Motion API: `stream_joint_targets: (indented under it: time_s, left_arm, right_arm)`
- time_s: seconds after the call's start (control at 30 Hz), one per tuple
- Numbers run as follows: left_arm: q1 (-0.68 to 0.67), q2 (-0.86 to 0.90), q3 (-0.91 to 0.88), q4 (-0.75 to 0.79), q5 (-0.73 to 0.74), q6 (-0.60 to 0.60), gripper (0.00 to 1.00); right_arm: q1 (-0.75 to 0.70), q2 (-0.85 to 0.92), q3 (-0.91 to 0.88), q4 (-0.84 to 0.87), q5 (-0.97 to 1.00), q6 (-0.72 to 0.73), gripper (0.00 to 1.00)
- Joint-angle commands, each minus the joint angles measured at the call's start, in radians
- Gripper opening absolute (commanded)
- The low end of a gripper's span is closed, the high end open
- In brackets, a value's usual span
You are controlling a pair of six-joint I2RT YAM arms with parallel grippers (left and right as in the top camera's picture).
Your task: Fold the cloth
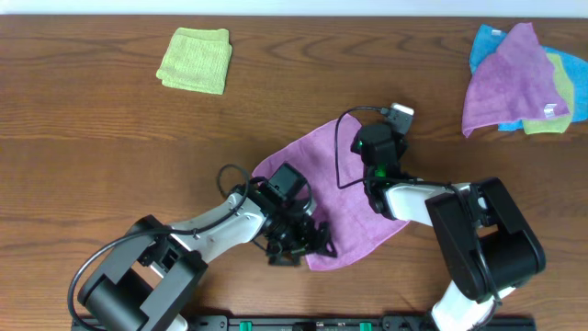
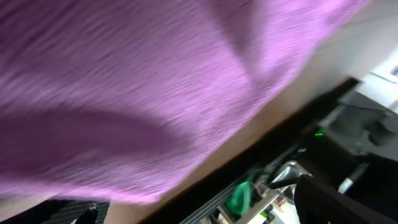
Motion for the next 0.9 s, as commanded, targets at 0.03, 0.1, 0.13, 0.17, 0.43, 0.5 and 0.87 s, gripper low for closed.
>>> stream_joint_targets:
  time_s: [0.03, 0.1, 0.13, 0.17, 0.43, 0.5, 0.87]
  left_arm:
    - [0.070, 0.003, -0.002, -0.063, -0.124, 0.053, 0.95]
    - [0.123, 0.003, 0.002, -0.048, -0.119, 0.053, 0.95]
    - [0.144, 0.002, 0.008, -0.047, -0.117, 0.053, 0.95]
    - [0.169, 0.000, 0.018, -0.054, -0.117, 0.063, 0.95]
    - [0.321, -0.090, 0.153, -0.189, -0.117, 0.073, 0.95]
    - [0.328, -0.112, 0.206, -0.252, -0.117, 0.066, 0.95]
    - [0.310, -0.111, 0.290, -0.244, -0.320, 0.098, 0.95]
  right_arm:
    - [-0.011, -0.008, 0.041, 0.003, -0.028, -0.087, 0.02]
    - [-0.011, -0.018, 0.050, 0.002, -0.055, -0.087, 0.02]
    - [-0.011, -0.021, 0.053, -0.002, -0.070, -0.087, 0.01]
    - [-0.012, -0.022, 0.058, -0.006, -0.088, -0.087, 0.02]
    - [-0.012, -0.026, 0.061, -0.108, -0.215, -0.087, 0.02]
    - [-0.012, -0.034, 0.061, -0.151, -0.215, -0.087, 0.02]
    - [-0.011, -0.072, 0.061, -0.263, -0.277, -0.086, 0.01]
